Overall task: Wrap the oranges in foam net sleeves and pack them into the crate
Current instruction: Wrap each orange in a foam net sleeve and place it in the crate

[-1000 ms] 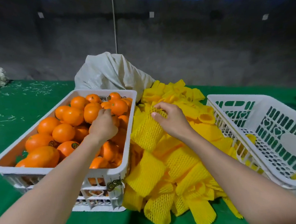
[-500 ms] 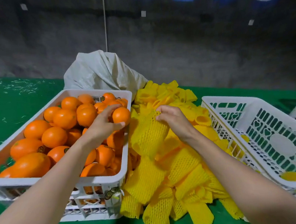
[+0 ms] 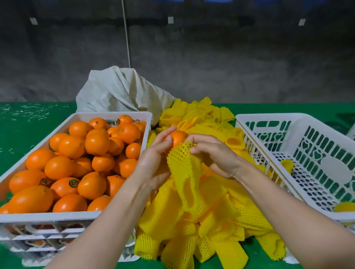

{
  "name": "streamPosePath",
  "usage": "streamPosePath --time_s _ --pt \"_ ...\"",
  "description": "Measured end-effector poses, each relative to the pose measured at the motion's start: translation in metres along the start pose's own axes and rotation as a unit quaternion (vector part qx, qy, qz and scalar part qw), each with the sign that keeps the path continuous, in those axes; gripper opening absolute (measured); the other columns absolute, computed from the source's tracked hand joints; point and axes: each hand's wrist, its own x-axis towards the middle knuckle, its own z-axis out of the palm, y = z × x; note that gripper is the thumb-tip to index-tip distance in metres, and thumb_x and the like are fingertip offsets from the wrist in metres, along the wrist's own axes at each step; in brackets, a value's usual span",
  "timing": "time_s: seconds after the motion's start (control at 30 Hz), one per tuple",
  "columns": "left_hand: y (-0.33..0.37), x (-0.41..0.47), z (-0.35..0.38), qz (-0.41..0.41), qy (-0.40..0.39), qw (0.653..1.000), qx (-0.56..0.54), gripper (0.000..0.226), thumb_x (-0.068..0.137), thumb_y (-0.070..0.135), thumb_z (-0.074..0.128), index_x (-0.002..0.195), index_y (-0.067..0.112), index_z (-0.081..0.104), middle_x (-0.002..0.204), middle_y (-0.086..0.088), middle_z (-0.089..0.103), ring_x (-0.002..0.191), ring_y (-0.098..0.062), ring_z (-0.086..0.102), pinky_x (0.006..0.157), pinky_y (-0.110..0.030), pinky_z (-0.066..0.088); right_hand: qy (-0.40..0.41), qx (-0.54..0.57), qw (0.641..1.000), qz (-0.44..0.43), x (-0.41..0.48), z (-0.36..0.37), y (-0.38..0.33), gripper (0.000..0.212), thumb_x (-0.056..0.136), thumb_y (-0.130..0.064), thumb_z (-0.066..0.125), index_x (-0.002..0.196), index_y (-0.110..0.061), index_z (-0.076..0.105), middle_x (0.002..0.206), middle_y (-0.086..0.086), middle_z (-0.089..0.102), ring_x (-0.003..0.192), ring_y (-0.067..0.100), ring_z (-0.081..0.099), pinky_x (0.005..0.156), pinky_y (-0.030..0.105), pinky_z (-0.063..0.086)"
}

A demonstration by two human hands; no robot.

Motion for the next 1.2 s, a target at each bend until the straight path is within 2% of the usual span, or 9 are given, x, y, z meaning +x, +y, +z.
streamPosePath --time_s 0.23,0.33,0.43,0.57,0.7,0.8,0.93,1.07,1.2 --pt "-0.021 -0.008 0.014 -0.014 -0.035 0.999 -0.008 0.024 0.089 0.018 0.051 0.109 0.021 0.062 0.101 -0.007 0.067 0.082 -0.021 0.064 0.066 -0.034 0.048 0.18 -0.079 0.977 -0.077 -0.011 -0.015 0.003 0.026 0.088 0.01 0.048 0.077 -0.011 0.056 0.077 0.004 0.056 0.068 0.011 0.057 0.062 0.024 0.047" --pt "-0.03 -0.012 0.015 -0.011 -0.098 0.994 0.04 0.041 0.077 0.009 0.067 0.116 0.02 0.059 0.115 -0.01 0.065 0.102 -0.026 0.064 0.081 -0.041 0.053 0.233 -0.141 0.955 -0.113 -0.019 -0.023 0.007 0.029 0.088 0.008 0.05 0.076 -0.018 0.056 0.078 -0.005 0.056 0.065 -0.009 0.053 0.06 0.012 0.042" --pt "-0.036 -0.013 0.019 0.031 -0.091 0.991 0.095 0.051 0.073 0.01 0.067 0.122 0.022 0.057 0.127 -0.013 0.06 0.113 -0.027 0.061 0.088 -0.04 0.052 0.273 -0.133 0.943 -0.137 -0.029 -0.022 0.019 0.028 0.091 0.001 0.05 0.078 -0.024 0.056 0.076 -0.01 0.056 0.064 -0.008 0.053 0.06 0.015 0.043" --pt "-0.051 -0.012 0.033 0.055 -0.035 0.998 0.0 0.055 0.074 0.023 0.064 0.128 0.02 0.055 0.11 -0.009 0.068 0.094 -0.022 0.066 0.073 -0.032 0.057 0.339 -0.177 0.908 -0.173 -0.04 -0.006 0.034 0.007 0.09 -0.034 0.047 0.088 -0.028 0.05 0.071 -0.011 0.055 0.064 0.005 0.049 0.059 0.033 0.042" --pt "-0.066 -0.012 0.049 0.015 -0.024 0.996 -0.087 0.032 0.085 0.037 0.053 0.087 0.01 0.072 0.069 -0.004 0.065 0.065 -0.014 0.065 0.059 -0.023 0.054 0.338 -0.238 0.884 -0.219 -0.05 0.008 0.044 0.042 0.088 -0.058 0.04 0.095 -0.018 0.052 0.066 -0.015 0.047 0.058 -0.001 0.044 0.055 0.03 0.034" --pt "-0.073 -0.01 0.046 0.029 -0.032 0.996 -0.081 0.041 0.092 0.042 0.045 0.066 0.017 0.067 0.051 0.002 0.059 0.048 -0.01 0.059 0.05 -0.022 0.049 0.336 -0.192 0.892 -0.232 -0.051 0.003 0.037 0.018 0.088 -0.041 0.054 0.083 -0.024 0.051 0.066 -0.011 0.046 0.06 0.002 0.042 0.057 0.027 0.037" --pt "-0.078 -0.007 0.05 0.027 -0.012 0.997 -0.074 0.049 0.096 0.042 0.042 0.073 0.017 0.077 0.073 -0.003 0.072 0.067 -0.012 0.069 0.057 -0.023 0.054 0.348 -0.107 0.905 -0.221 -0.045 -0.014 0.025 0.02 0.092 -0.012 0.057 0.074 -0.019 0.052 0.066 -0.008 0.046 0.061 0.0 0.041 0.059 0.018 0.036" --pt "-0.076 -0.006 0.052 0.028 0.011 0.997 -0.077 0.037 0.083 0.044 0.055 0.079 0.016 0.079 0.086 -0.007 0.074 0.077 -0.017 0.071 0.065 -0.028 0.057 0.346 -0.024 0.922 -0.174 -0.043 -0.021 0.029 0.025 0.093 -0.015 0.056 0.068 -0.017 0.052 0.06 -0.009 0.046 0.059 0.008 0.041 0.055 0.023 0.035" --pt "-0.076 -0.006 0.057 0.021 0.014 0.996 -0.083 0.037 0.075 0.044 0.058 0.076 0.014 0.079 0.087 -0.008 0.074 0.078 -0.018 0.072 0.065 -0.028 0.057 0.315 -0.015 0.936 -0.155 -0.041 -0.023 0.036 0.035 0.095 -0.021 0.051 0.065 -0.002 0.048 0.064 0.01 0.044 0.064 0.02 0.039 0.06 0.039 0.034"
